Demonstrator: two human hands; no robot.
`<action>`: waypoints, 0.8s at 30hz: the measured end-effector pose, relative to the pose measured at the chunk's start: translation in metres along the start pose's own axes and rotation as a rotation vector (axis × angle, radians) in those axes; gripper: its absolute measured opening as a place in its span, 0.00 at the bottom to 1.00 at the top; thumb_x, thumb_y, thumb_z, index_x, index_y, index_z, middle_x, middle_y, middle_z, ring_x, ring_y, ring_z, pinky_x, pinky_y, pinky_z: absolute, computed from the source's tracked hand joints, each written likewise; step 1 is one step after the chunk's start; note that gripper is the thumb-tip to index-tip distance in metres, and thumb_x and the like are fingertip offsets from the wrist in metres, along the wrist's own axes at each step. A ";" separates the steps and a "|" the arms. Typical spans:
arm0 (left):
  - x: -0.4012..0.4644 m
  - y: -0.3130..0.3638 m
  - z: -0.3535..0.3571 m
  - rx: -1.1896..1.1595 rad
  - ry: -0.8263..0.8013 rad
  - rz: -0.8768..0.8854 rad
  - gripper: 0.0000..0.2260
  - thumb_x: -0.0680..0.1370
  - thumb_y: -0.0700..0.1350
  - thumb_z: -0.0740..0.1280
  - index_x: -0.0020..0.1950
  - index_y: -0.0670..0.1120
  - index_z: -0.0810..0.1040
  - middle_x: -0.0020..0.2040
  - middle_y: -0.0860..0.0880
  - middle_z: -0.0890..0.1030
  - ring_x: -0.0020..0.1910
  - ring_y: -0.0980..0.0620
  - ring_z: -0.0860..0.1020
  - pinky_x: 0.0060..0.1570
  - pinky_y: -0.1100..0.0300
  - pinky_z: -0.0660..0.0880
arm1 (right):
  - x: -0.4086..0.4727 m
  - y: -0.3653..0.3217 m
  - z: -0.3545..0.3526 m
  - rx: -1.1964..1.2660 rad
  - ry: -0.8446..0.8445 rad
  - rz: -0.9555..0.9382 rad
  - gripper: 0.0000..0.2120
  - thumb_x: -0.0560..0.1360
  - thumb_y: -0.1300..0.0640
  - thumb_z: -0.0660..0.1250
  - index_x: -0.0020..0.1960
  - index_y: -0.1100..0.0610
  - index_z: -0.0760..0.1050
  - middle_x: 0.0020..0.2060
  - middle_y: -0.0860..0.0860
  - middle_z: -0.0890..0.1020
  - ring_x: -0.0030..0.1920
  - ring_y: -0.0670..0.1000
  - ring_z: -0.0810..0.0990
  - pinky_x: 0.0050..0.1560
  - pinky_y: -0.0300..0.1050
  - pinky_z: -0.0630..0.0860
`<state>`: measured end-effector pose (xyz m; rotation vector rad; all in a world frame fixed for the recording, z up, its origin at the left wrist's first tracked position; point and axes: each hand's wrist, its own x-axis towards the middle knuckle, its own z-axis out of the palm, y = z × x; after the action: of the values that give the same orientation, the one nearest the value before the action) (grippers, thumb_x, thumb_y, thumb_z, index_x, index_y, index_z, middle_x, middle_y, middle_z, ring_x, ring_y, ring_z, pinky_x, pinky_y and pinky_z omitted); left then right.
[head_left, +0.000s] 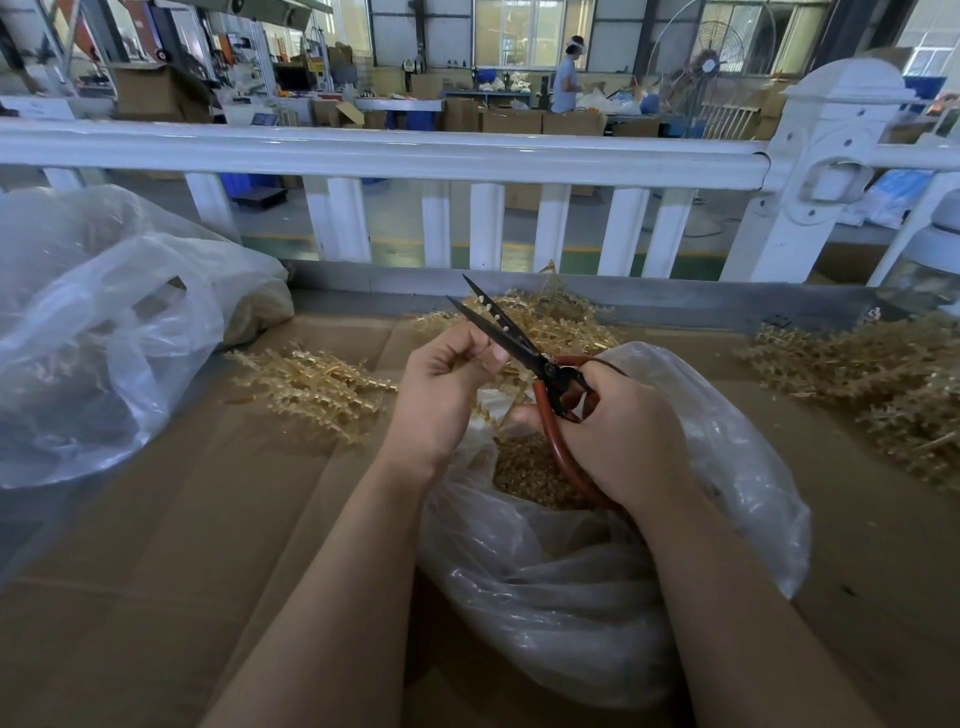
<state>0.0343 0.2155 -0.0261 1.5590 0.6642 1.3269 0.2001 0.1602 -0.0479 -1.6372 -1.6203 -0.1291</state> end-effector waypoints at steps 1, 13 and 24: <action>0.000 0.000 0.000 -0.003 0.002 -0.003 0.05 0.79 0.34 0.65 0.46 0.32 0.77 0.40 0.49 0.77 0.42 0.54 0.74 0.46 0.67 0.73 | 0.000 0.000 0.000 0.000 0.003 -0.003 0.31 0.67 0.22 0.60 0.41 0.50 0.77 0.32 0.38 0.76 0.33 0.39 0.75 0.34 0.33 0.71; 0.000 0.003 0.000 -0.061 0.115 0.034 0.09 0.84 0.40 0.58 0.55 0.35 0.74 0.34 0.45 0.77 0.35 0.52 0.77 0.42 0.64 0.75 | 0.002 0.002 0.000 -0.023 -0.027 0.041 0.26 0.67 0.25 0.62 0.45 0.47 0.79 0.32 0.35 0.75 0.34 0.34 0.72 0.34 0.27 0.64; 0.001 0.000 -0.001 0.034 0.334 0.059 0.05 0.80 0.39 0.68 0.52 0.38 0.80 0.46 0.45 0.83 0.45 0.57 0.80 0.47 0.66 0.76 | 0.002 -0.002 -0.005 0.015 0.010 0.085 0.32 0.64 0.19 0.57 0.45 0.48 0.75 0.35 0.41 0.79 0.37 0.40 0.77 0.36 0.34 0.72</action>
<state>0.0338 0.2165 -0.0258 1.4047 0.8542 1.6480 0.2011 0.1585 -0.0432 -1.6881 -1.5385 -0.0812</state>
